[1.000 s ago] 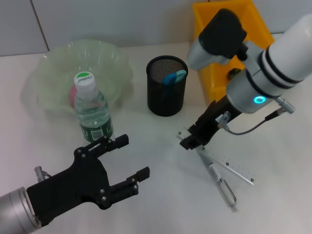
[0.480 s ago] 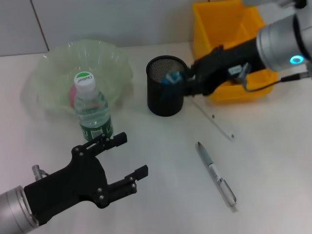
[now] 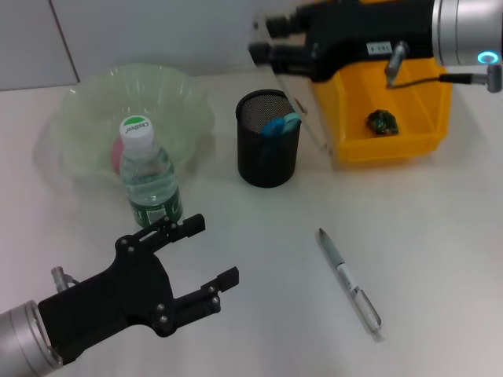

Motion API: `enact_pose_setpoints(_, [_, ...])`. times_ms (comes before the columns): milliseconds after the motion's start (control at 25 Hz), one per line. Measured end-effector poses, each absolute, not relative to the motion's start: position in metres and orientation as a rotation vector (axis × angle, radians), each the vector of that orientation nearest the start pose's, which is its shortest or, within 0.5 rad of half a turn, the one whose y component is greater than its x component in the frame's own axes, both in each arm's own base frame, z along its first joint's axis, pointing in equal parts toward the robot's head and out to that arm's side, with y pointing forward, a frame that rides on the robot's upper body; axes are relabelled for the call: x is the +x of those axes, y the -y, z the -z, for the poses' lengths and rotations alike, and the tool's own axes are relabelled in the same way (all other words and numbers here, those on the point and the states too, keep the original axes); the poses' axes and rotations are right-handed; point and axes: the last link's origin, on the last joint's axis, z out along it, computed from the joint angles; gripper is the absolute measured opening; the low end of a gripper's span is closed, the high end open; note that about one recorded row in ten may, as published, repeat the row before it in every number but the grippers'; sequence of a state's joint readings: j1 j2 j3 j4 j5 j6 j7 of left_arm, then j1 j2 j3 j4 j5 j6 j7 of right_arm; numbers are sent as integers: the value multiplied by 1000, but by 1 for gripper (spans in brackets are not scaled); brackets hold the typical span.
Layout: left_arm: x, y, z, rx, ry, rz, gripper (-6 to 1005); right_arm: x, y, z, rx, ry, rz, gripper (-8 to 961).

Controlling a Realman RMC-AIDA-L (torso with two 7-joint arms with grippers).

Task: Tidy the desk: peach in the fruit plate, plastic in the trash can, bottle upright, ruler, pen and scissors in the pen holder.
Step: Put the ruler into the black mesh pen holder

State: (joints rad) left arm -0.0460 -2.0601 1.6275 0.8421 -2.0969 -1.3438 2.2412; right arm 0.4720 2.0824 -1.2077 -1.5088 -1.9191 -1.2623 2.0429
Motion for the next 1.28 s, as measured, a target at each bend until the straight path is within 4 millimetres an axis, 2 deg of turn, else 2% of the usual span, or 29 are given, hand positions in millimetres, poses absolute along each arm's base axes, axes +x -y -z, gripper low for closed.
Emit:
enact_pose_setpoints(320, [-249,-231,50,-2548,262,1010,784,109,-374,-60,-2493,-145,-810,404])
enact_pose_setpoints(680, [-248,-229,49,-2558,256,1024,784,129,-383,-54,-2352,-2,-928,411])
enact_pose_setpoints(920, [-247,-228,51,-2575,245,1023,785,146,-386,-42,-2240,39,-1019,416])
enact_pose_setpoints(1280, [-247,-228,51,-2579,244,1024,785,162,-396,-15,-2238,-6,-1000,423])
